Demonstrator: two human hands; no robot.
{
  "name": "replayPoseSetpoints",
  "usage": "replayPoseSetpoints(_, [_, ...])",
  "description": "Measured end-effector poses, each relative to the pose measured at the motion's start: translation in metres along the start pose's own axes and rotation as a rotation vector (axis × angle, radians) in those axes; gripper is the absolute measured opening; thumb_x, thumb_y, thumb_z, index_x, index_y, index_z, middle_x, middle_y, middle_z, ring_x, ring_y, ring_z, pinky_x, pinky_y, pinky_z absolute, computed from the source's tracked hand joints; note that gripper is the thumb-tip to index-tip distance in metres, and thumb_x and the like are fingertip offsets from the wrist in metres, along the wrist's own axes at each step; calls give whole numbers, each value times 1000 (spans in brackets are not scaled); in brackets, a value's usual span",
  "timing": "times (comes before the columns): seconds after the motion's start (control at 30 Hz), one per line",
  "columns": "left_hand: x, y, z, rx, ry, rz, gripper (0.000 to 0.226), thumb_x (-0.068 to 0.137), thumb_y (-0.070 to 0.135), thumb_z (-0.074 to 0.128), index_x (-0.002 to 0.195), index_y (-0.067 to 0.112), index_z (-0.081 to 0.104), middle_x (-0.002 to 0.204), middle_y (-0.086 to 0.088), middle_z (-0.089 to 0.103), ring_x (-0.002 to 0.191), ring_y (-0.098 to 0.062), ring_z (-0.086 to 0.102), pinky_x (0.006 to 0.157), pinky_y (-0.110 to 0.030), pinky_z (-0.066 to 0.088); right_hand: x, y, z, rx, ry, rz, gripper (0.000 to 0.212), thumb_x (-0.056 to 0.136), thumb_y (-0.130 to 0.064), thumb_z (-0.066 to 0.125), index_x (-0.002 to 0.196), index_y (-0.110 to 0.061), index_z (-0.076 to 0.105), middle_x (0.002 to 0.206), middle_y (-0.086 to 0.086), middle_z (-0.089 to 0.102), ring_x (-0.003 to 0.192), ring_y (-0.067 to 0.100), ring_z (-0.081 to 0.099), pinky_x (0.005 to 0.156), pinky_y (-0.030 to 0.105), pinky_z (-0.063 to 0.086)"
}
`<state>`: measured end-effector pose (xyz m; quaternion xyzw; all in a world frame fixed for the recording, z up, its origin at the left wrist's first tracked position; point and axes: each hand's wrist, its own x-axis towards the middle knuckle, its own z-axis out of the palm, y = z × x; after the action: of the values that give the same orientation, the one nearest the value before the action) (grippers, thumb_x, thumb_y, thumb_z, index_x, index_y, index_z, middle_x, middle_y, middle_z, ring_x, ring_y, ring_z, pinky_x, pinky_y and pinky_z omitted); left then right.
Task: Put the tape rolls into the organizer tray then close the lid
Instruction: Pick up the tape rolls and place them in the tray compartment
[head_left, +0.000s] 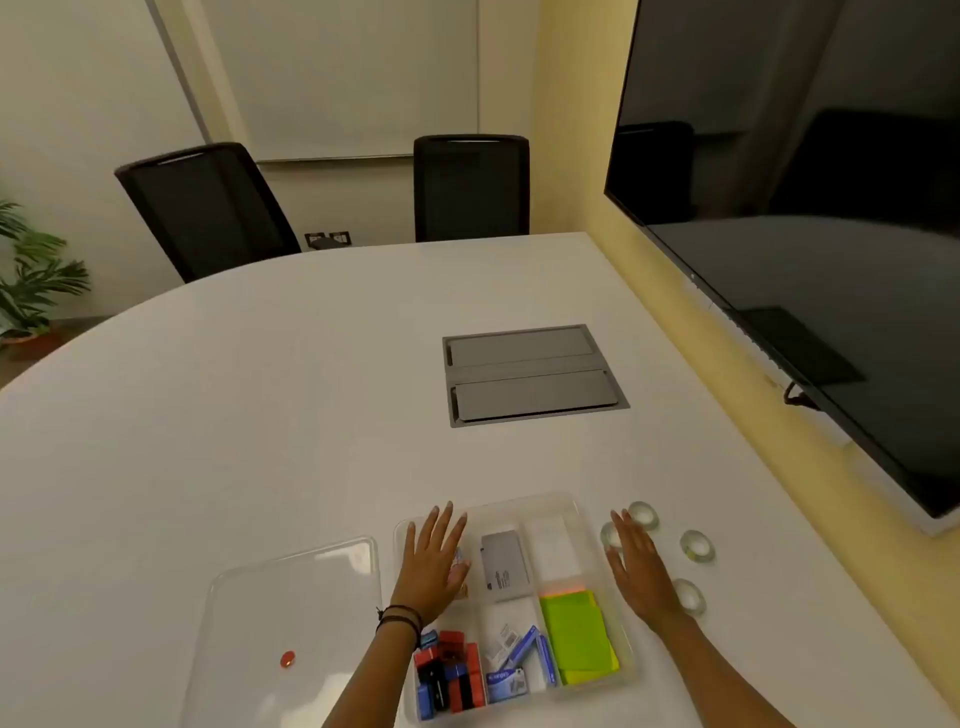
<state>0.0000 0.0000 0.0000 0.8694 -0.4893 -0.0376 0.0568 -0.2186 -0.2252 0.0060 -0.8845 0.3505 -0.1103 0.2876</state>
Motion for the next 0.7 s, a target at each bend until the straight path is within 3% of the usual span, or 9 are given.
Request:
replayPoseSetpoints(0.07, [10, -9, 4, 7, 1, -19, 60, 93, 55, 8, 147, 28, 3, 157, 1, -15, 144, -18, -15, 114, -41, -6, 7, 4, -3, 31, -1, 40, 50, 92, -16, 46, 139, -9, 30, 149, 14, 30, 139, 28, 26, 112, 39, 27])
replayPoseSetpoints(0.1, [14, -10, 4, -25, -46, -28, 61, 92, 55, 15, 147, 29, 6, 158, -2, -6, 145, -21, -6, 115, -44, 7, 10, 6, -4, 21, -20, 55, 51, 91, -13, 48, 139, -9, 30, 149, 15, 30, 139, 29, 26, 111, 39, 28])
replayPoseSetpoints(0.17, [22, -11, 7, -118, -215, -96, 68, 82, 56, 28, 145, 29, 18, 153, -3, 27, 136, -25, 26, 102, -46, 43, 16, 8, -5, 13, -96, 107, 51, 91, -9, 47, 139, -9, 28, 150, 16, 27, 139, 30, 24, 112, 39, 27])
replayPoseSetpoints(0.2, [24, -10, 3, -157, -267, -128, 72, 79, 56, 30, 145, 29, 17, 147, -4, 39, 131, -27, 38, 95, -47, 49, 19, 10, -5, 6, -124, 120, 52, 91, -7, 46, 139, -9, 27, 151, 16, 25, 140, 30, 22, 112, 38, 25])
replayPoseSetpoints(0.27, [27, -11, -7, -187, -301, -101, 77, 78, 57, 27, 146, 32, 1, 147, -10, 39, 133, -33, 40, 103, -51, 32, 26, 12, -5, 1, -167, 139, 53, 91, -4, 44, 140, -8, 24, 152, 17, 21, 141, 30, 19, 114, 38, 23])
replayPoseSetpoints(0.33, [32, -13, -8, -201, -321, -30, 83, 73, 62, 14, 146, 28, -3, 157, -10, 12, 144, -31, 14, 115, -47, 7, 33, 15, -2, 1, -190, 164, 54, 90, -1, 43, 141, -7, 24, 152, 17, 20, 141, 30, 18, 114, 40, 22])
replayPoseSetpoints(0.37, [34, -13, -8, -206, -325, -27, 89, 69, 65, 9, 147, 23, -3, 158, -8, 3, 146, -27, 6, 117, -45, 2, 35, 16, 0, 6, -191, 174, 55, 90, 1, 43, 140, -7, 24, 151, 18, 21, 141, 30, 19, 114, 40, 22])
replayPoseSetpoints(0.6, [36, -11, 0, -203, -287, -36, 98, 66, 73, 1, 147, 18, 0, 158, -7, -1, 146, -25, -1, 112, -37, -10, 44, 27, 15, -40, -232, 181, 52, 87, 6, 41, 135, -11, 37, 150, 20, 25, 139, 34, 23, 113, 41, 24])
replayPoseSetpoints(0.7, [38, -11, -1, -212, -284, -29, 112, 57, 83, -14, 147, 20, 0, 158, -6, -2, 147, -24, -1, 111, -36, -11, 47, 30, 17, -56, -239, 166, 54, 84, 9, 44, 133, -13, 41, 149, 19, 26, 137, 34, 25, 111, 41, 27])
